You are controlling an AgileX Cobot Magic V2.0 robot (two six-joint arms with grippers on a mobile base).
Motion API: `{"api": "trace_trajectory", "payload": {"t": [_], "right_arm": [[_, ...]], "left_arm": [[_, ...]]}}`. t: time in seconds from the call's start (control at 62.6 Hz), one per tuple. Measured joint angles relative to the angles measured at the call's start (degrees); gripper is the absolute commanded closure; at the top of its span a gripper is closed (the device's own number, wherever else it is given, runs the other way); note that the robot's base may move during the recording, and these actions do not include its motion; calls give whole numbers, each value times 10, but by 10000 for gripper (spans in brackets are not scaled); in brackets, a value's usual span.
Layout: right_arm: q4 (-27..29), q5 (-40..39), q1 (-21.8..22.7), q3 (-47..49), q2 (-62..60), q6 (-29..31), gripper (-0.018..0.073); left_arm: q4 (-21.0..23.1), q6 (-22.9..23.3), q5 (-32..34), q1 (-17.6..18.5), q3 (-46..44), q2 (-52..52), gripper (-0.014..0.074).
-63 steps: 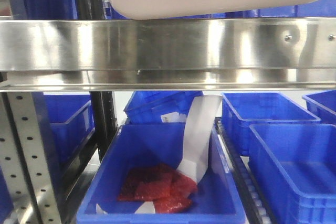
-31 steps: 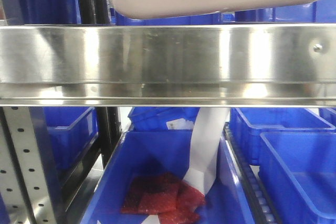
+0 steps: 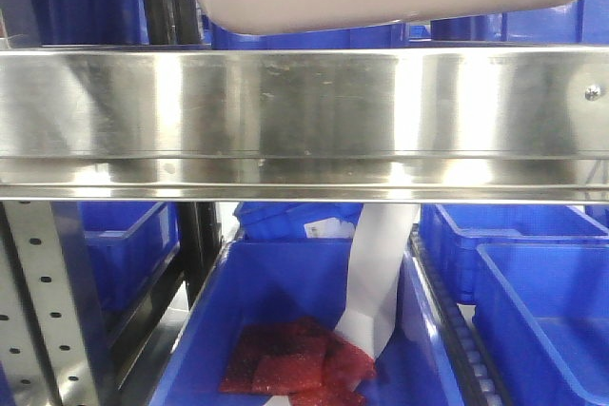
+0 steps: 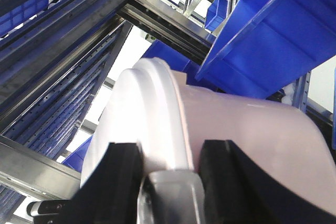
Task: Grab white bin and place on right shelf
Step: 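Raise the bin above the upper shelf rail with both grippers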
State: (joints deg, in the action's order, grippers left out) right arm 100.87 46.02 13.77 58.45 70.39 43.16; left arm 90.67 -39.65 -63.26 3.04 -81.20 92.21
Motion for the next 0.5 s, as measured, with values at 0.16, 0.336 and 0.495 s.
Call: {"api": "trace_trajectory", "payload": {"t": [0.16, 0.336, 0.495], "right_arm": [[0, 0, 0, 0, 0, 0, 501], [0, 0, 0, 0, 0, 0, 501], [0, 0, 0, 0, 0, 0, 501]], "left_arm": [[0, 0, 0, 0, 0, 0, 722], [0, 0, 0, 0, 0, 0, 722], [0, 0, 0, 0, 0, 0, 722]]}}
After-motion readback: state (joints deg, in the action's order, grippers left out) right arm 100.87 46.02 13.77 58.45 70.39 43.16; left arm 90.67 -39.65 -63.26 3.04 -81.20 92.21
